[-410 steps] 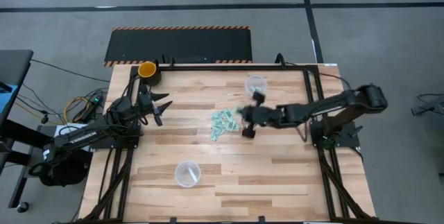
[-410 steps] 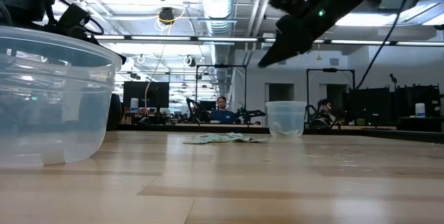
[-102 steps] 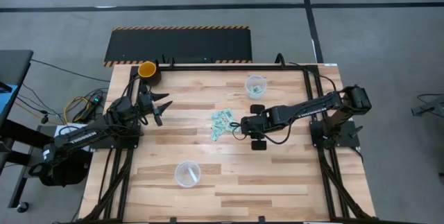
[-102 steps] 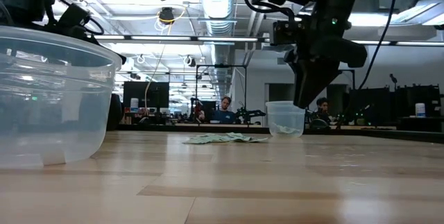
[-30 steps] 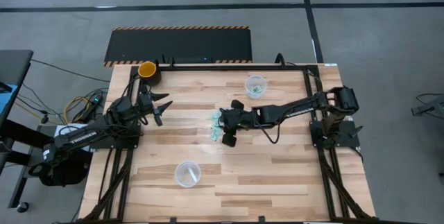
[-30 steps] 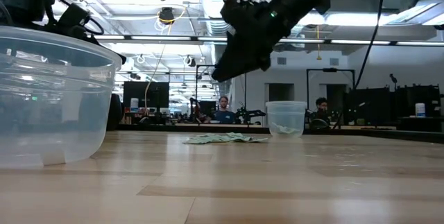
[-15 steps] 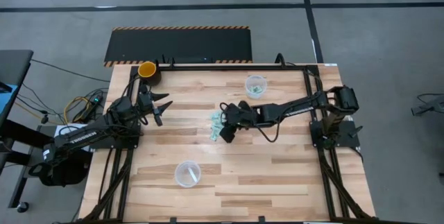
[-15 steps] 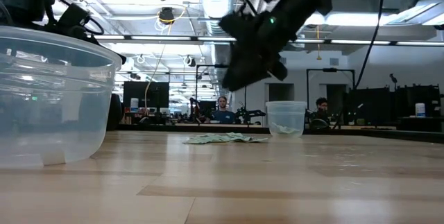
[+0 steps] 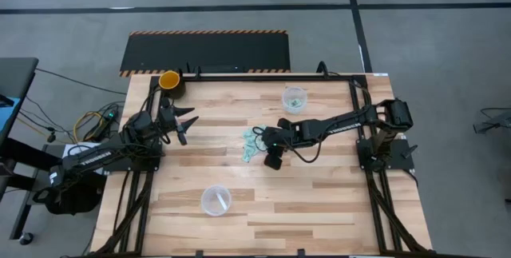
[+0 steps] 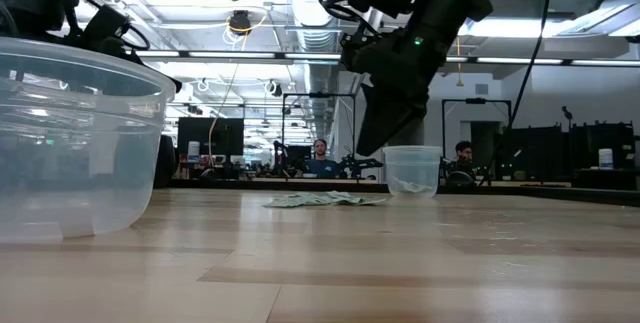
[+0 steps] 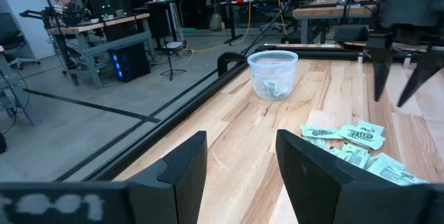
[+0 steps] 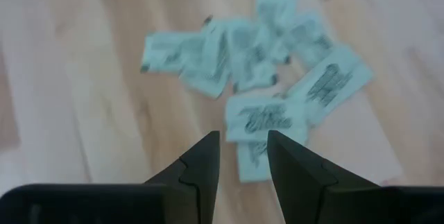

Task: Pick and place Stevia / Truvia into bins
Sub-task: Put the stevia packet into the top container

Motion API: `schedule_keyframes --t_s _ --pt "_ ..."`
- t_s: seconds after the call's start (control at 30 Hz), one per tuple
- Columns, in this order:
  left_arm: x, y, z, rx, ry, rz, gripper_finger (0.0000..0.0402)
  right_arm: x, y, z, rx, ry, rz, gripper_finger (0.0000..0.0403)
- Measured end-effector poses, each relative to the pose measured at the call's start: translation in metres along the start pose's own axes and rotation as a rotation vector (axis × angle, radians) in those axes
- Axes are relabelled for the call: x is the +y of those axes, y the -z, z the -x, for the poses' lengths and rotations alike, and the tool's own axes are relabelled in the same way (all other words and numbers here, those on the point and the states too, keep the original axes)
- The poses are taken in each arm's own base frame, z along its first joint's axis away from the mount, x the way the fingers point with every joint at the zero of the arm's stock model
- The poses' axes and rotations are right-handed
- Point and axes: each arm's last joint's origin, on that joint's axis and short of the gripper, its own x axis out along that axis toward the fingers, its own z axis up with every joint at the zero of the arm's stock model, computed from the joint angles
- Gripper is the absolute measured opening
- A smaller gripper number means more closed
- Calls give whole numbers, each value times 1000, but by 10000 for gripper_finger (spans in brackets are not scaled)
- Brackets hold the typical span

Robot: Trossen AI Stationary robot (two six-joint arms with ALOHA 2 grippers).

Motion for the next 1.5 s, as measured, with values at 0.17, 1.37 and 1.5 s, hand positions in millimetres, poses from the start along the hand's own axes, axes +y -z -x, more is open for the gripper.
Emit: schedule_keyframes --t_s 0.17,1.37,1.5 --pt "0 0 0 0 0 0 163 -1 8 -8 73 12 29 116" --pt "0 0 0 0 1 0 163 -7 24 -22 357 -18 74 3" --pt "0 0 0 -1 0 0 163 -5 20 7 385 25 96 2"
